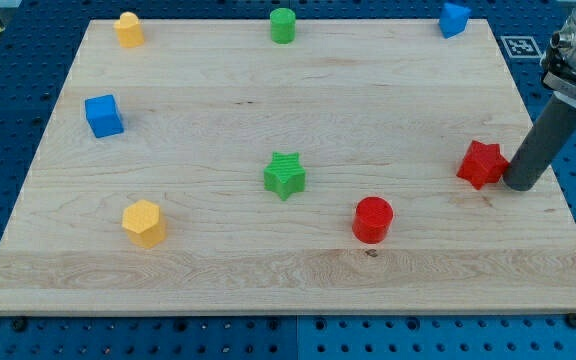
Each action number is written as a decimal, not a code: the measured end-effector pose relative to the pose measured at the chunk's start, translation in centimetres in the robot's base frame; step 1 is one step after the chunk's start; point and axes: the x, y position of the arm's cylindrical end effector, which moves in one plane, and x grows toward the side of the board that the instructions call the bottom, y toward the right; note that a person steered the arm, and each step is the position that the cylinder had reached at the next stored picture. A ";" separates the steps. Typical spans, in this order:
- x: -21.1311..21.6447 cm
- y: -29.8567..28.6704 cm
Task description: Place the red star to the right of the red circle
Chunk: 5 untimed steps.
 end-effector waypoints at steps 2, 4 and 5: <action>-0.4 2.0; -0.9 2.8; -0.9 2.9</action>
